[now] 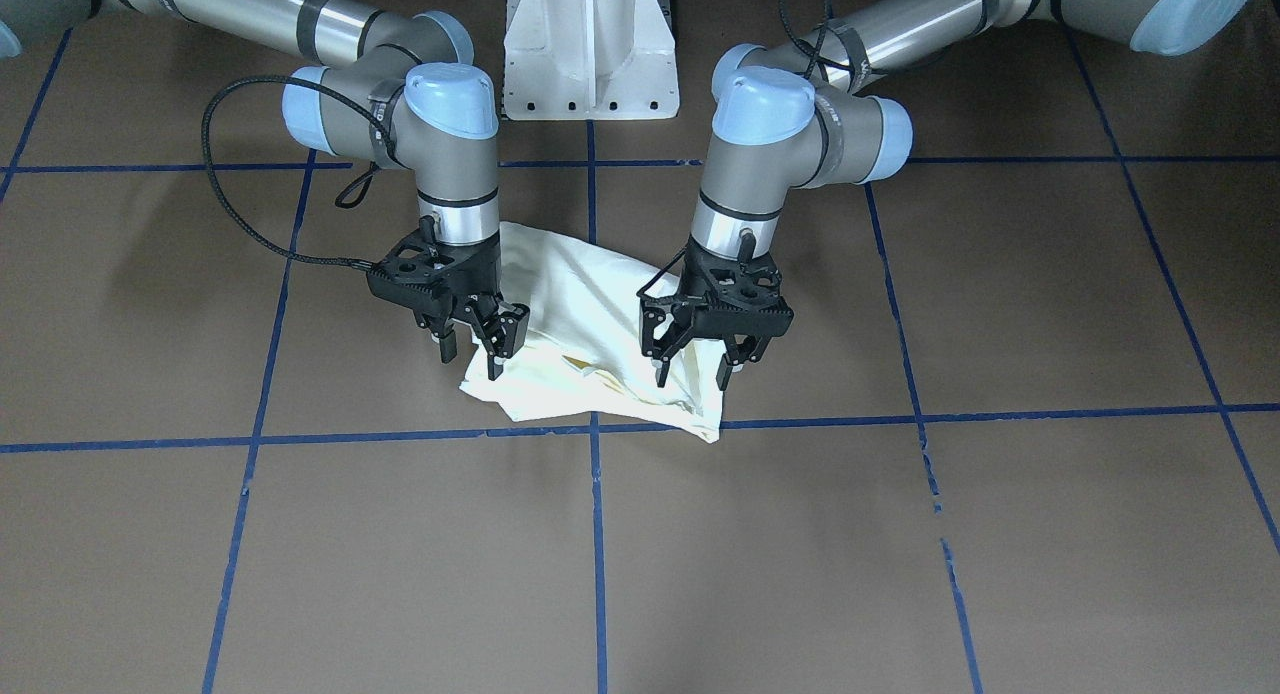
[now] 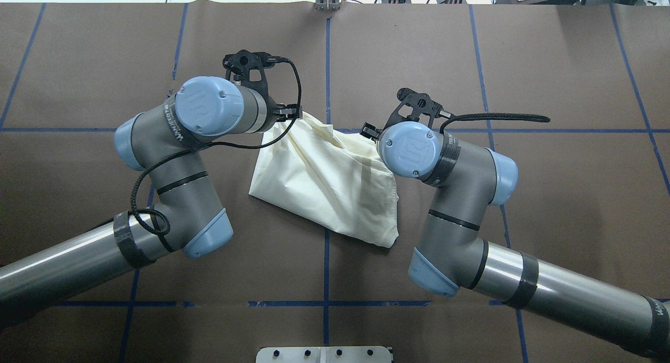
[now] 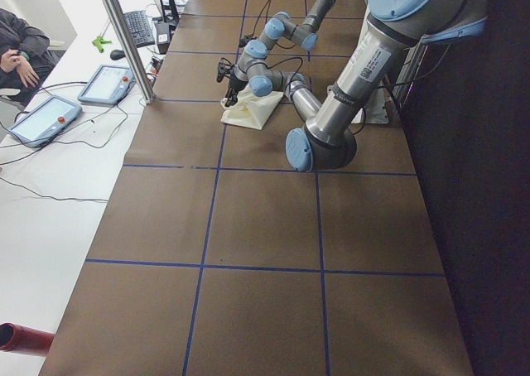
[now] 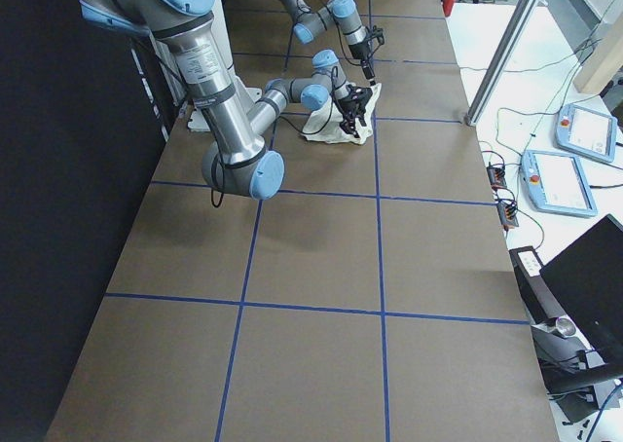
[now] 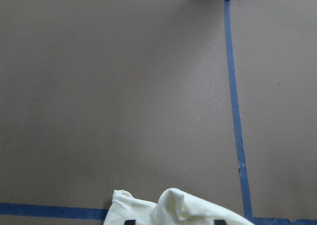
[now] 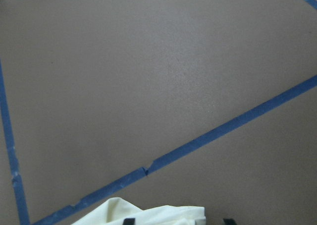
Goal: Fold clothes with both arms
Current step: 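Lay the fold down and release it with both grippers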
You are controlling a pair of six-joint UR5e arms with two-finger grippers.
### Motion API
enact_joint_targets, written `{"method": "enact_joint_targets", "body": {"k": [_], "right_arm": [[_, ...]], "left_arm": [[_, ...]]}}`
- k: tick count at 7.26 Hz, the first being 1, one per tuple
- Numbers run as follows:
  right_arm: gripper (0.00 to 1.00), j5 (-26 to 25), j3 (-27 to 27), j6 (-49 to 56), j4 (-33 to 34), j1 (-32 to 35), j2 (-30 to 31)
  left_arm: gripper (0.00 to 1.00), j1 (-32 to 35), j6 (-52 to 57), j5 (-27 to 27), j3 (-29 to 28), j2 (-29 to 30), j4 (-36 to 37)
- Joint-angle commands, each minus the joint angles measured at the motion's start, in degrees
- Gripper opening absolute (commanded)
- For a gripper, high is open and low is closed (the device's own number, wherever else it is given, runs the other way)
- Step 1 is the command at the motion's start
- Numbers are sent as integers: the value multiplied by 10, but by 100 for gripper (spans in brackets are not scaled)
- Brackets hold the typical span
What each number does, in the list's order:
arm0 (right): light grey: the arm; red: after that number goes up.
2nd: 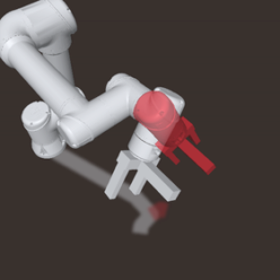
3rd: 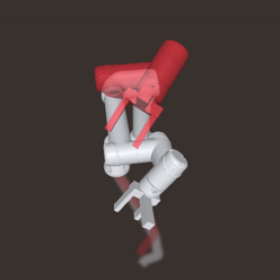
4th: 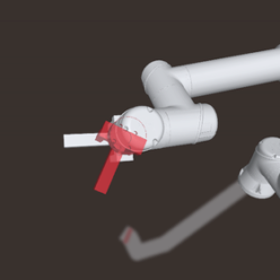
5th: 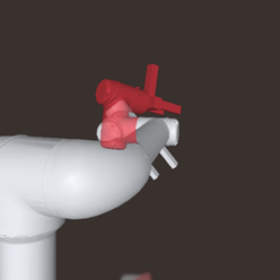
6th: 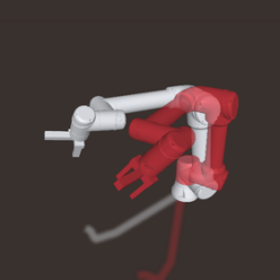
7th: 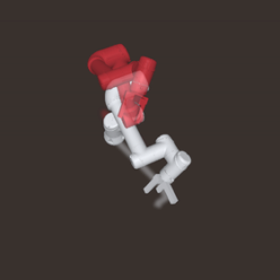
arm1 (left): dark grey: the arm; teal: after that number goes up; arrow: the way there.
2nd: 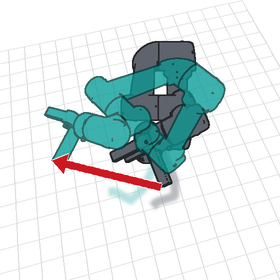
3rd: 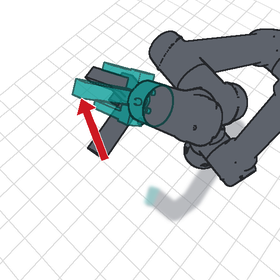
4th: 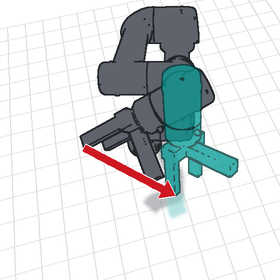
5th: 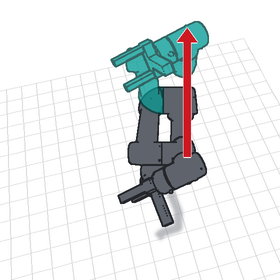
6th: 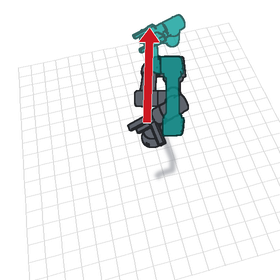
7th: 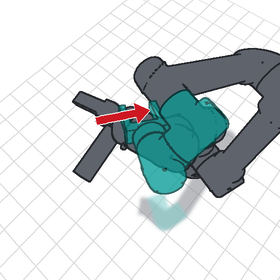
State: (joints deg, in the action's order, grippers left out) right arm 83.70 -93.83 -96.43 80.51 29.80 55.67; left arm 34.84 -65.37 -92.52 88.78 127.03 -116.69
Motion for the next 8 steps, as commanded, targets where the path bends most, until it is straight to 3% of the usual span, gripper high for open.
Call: {"method": "enact_joint_targets", "body": {"k": [1,2,3,5,8], "right_arm": [[100,51,-60,54,4,23,8],[100,66,-78,59,5,32,14],[100,100,-93,75,6,48,24],[100,116,-115,127,7,62,49],[100,116,-115,128,6,63,52]], "left_arm": [[100,1,127,-40,18,-82,-173],[100,1,203,-58,6,-90,-245],[100,1,262,-104,-10,-90,-277],[100,9,382,-165,-64,-86,-352],[100,16,443,-246,-105,-74,-369]]}}
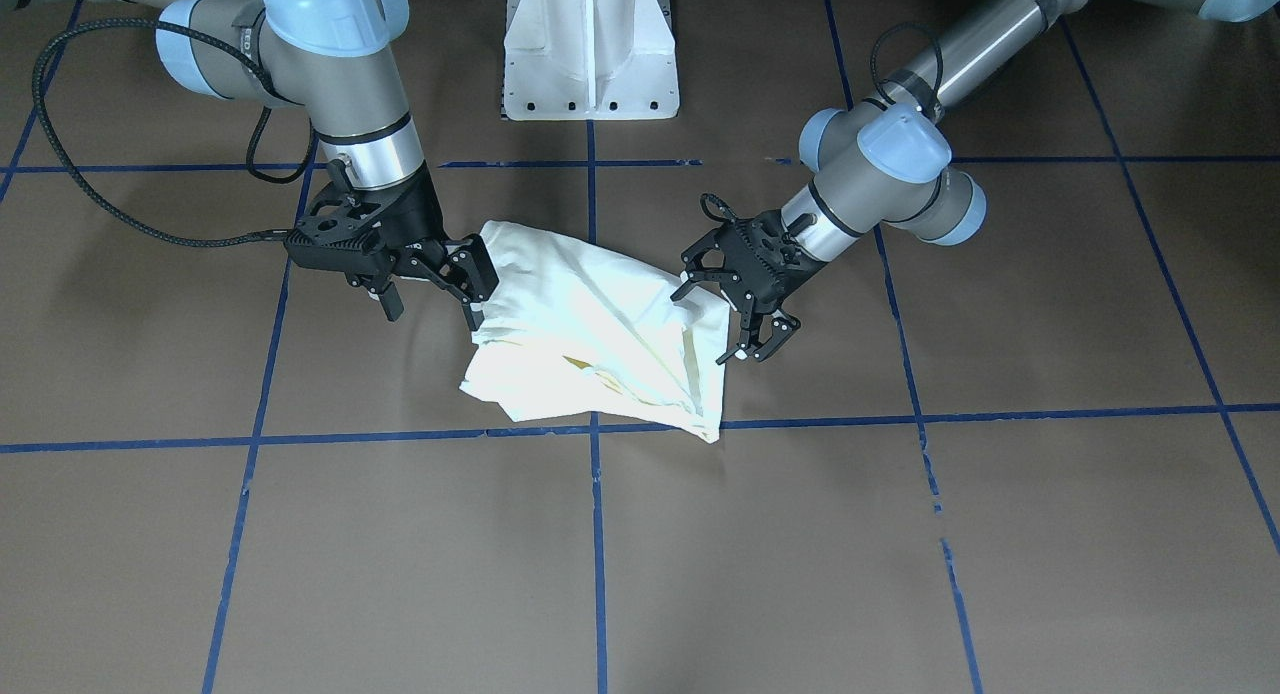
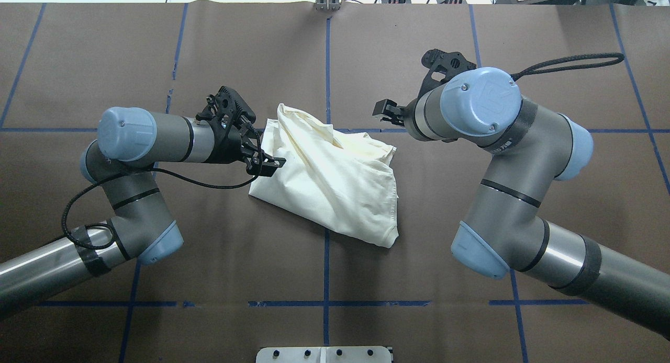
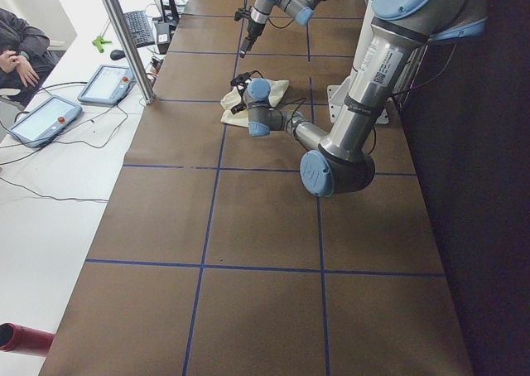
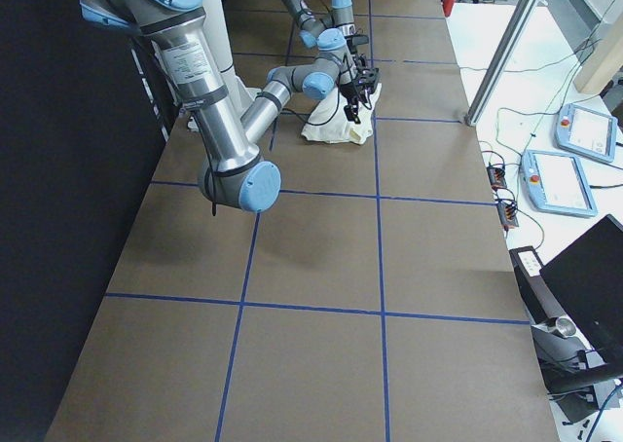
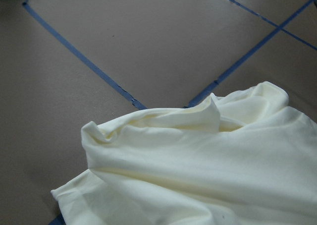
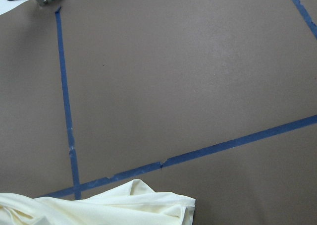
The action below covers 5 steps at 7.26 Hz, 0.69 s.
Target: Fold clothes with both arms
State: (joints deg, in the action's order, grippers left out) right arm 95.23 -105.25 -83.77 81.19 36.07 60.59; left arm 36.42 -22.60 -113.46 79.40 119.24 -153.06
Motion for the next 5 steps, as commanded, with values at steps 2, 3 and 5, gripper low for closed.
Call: {"method": "enact_joint_targets", "body": {"k": [2,3,5], "right_arm": [[100,-1,-1,1,-1,1,8],[100,-3,-1,1,-1,1,9],[100,-5,-1,1,-1,1,10]], "left_arm": [[100,-5,15,-63,-19,4,-4],[100,-13,14,-75,-20,4,-4],[100,-29,12,-77,-19,4,-6]]}}
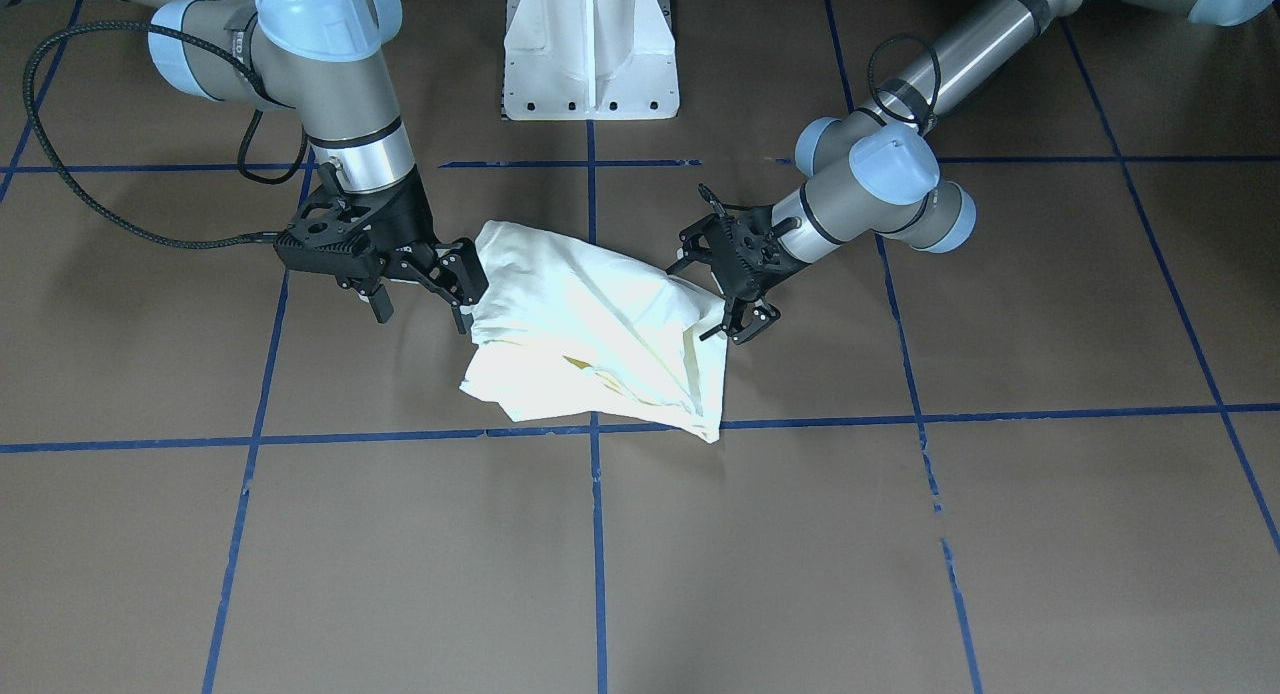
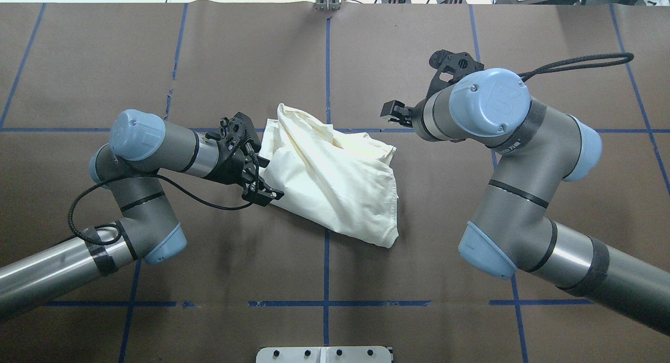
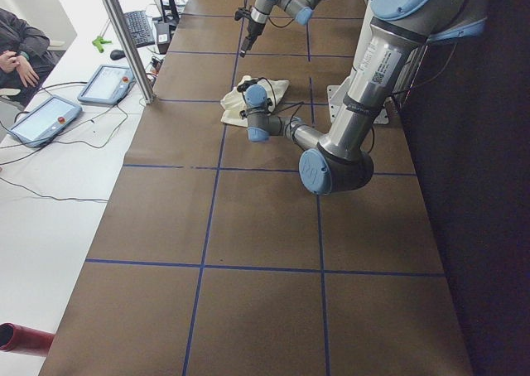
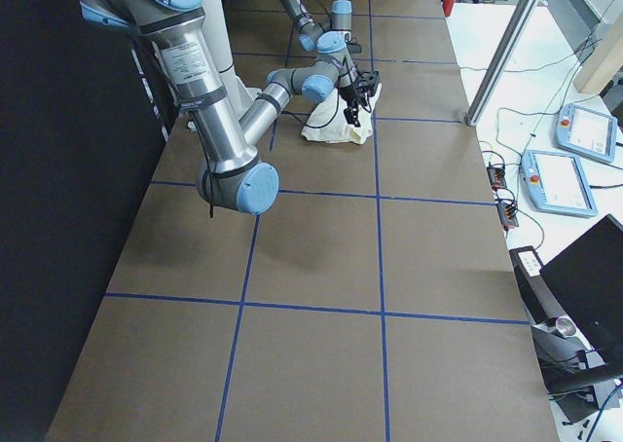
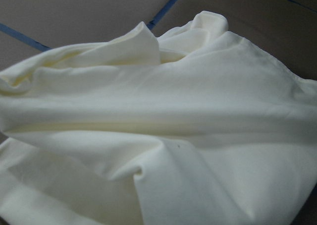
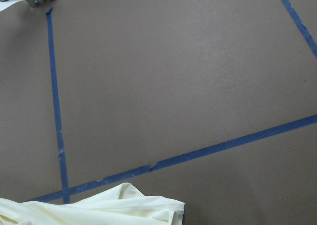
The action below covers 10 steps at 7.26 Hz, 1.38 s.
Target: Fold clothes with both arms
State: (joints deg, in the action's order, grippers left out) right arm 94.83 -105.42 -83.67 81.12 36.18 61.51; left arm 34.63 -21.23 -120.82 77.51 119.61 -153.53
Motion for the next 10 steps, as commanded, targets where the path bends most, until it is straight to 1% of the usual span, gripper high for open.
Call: {"method": "enact_joint_targets", "body": {"k": [1,2,4,5,6,8,9,10], "right_arm": [[100,-1,0,0,0,1,1],[100,-1,0,0,0,2,1],[100,-2,-1,0,0,2,1],[100,-2,0,0,0,2,1],[100,-2,0,0,0,2,1],[100,-3,0,0,-1,3,1],[100,-2,0,0,-1,3,1],[100,1,0,0,-1,6,1]], "left_arm": [[100,-21,-2,-3,0,-3,-7],[100,-21,-5,-6,0,-11,-31],[100,-22,-5,-58,-1,-46,-88],[100,-22,-7,-77,-1,-58,-118],[100,-25,-14,-86,-1,-60,-141],[100,-37,-85,-87,1,-61,-201],[100,-36,-134,-117,4,-61,-218],[100,-14,-198,-132,13,-61,-229]]}}
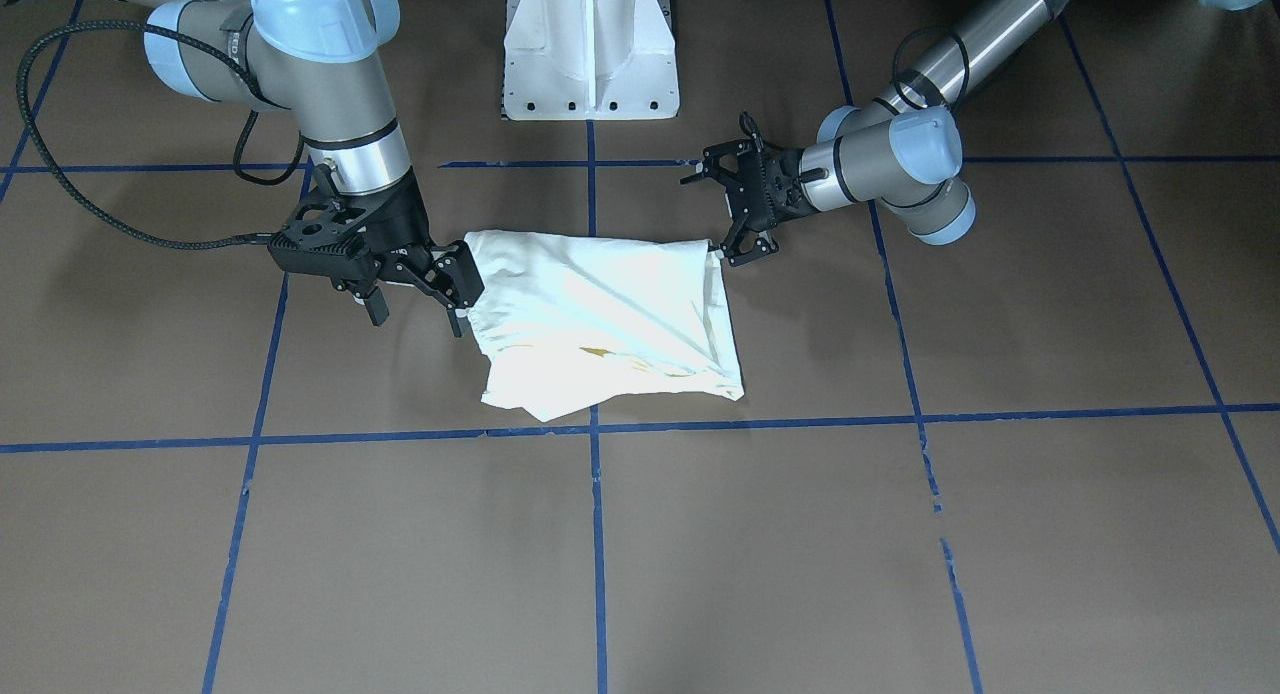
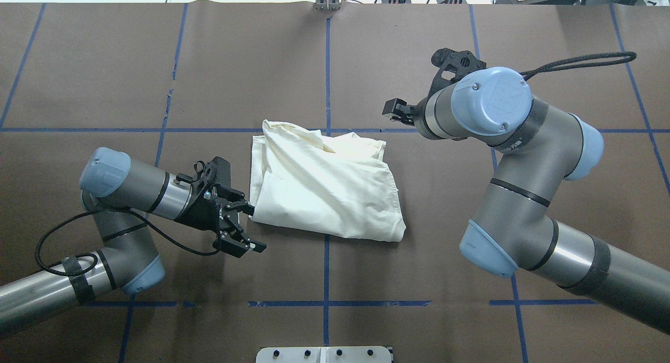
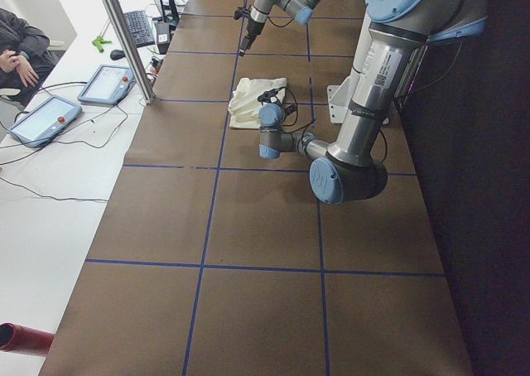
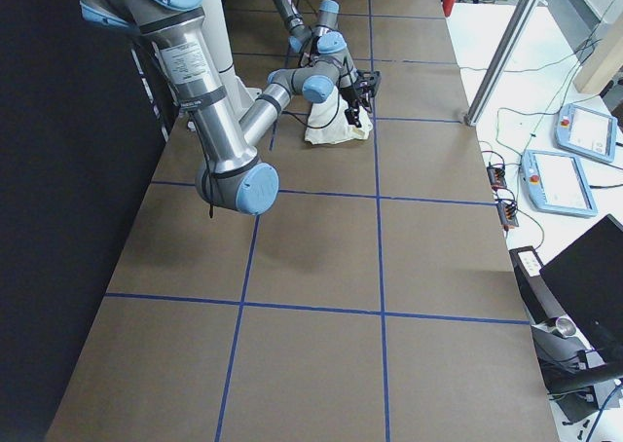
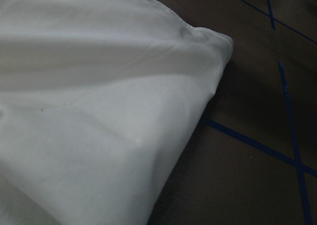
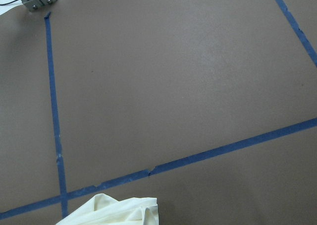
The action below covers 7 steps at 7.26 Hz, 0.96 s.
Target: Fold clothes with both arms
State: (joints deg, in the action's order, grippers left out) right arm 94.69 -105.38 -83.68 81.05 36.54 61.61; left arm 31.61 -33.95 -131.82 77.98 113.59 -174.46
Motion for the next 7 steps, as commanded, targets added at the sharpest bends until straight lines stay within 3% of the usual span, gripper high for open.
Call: {"method": "enact_joint_targets", "body": {"k": [1,3,5,7], "right_arm": [[100,7,0,4,-1,3,0],[100,9,0,4,-2,3,-1],[100,9,0,4,-4,3,-1],[100,9,0,4,-5,2,-1]], "left_arm": [[100,40,-147,-21,23,0,-19],[100,51,-283,15,27,7,-21],[100,39,-380,110,24,18,-19],[100,-14,-491,199,26,20,-22]]}}
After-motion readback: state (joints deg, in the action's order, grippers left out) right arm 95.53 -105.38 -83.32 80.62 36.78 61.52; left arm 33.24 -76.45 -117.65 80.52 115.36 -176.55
